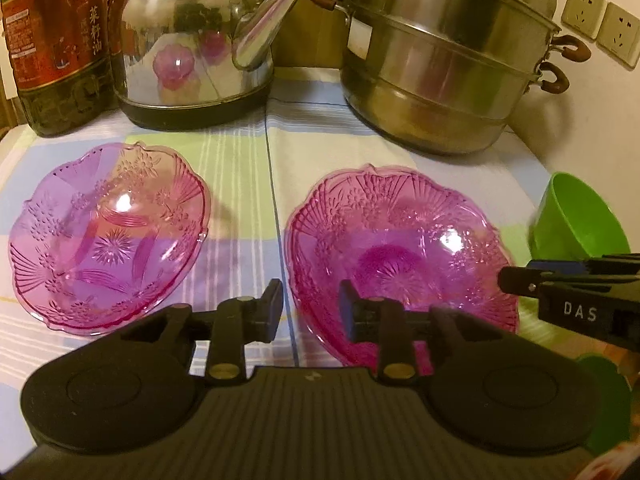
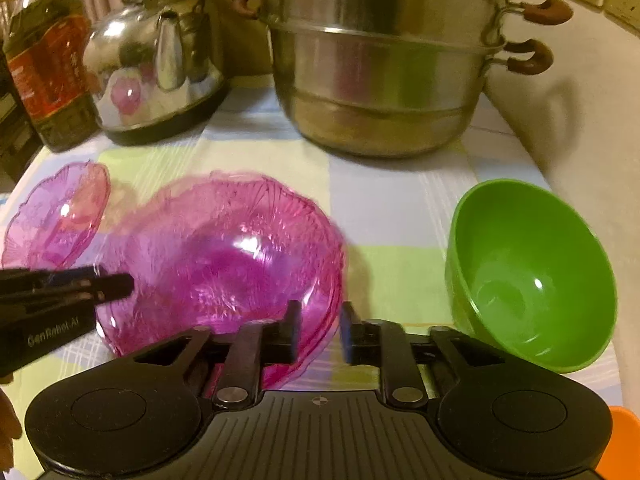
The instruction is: Organize plates and bowls
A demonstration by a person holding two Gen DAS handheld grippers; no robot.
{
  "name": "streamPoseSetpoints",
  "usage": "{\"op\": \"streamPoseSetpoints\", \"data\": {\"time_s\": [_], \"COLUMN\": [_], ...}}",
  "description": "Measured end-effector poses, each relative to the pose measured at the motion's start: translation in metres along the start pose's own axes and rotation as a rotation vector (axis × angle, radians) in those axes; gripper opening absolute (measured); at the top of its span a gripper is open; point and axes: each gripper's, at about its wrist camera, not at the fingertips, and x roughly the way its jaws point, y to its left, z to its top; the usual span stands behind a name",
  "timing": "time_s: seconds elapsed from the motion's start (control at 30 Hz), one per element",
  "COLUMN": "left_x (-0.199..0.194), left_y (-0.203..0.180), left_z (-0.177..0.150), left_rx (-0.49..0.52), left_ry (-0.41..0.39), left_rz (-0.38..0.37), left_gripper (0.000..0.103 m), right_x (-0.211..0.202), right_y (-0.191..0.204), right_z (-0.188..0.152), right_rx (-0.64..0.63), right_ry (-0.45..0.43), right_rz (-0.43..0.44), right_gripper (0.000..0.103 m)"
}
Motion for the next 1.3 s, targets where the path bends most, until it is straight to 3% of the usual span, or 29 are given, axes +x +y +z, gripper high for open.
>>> {"op": "streamPoseSetpoints", "data": {"time_s": [0.07,0.53,0.97,1.3], "left_x": [-0.002,-0.04,-0.146,-0.226], "left_y": [0.001,0.007,0.025,0.053], "left_z": [0.0,-0.003,-0.024,-0.064], "left_rx": [-0.005,-0.042,-0.044,-0.075], "left_ry": [-0.011,-0.055,-0.097,-0.118], "left_rz": [0.002,-0.03,0.026,0.08], "left_gripper": [0.027,0.027,0.027,0.028], "right_x": [-0.002,-0.039,-0.124,-0.187], "right_y": [-0.001,0.004,0.05,0.093], "right_z": [0.0,-0.005,-0.03,-0.071], "right_rx": [0.013,0.06,0.08,0.069], "right_ry": [-0.011,-0.051,-0.089,-0.122], "right_rz": [0.014,0.046,0.116,0.164], "right_gripper": [0.041,0.041,0.041,0.041]}}
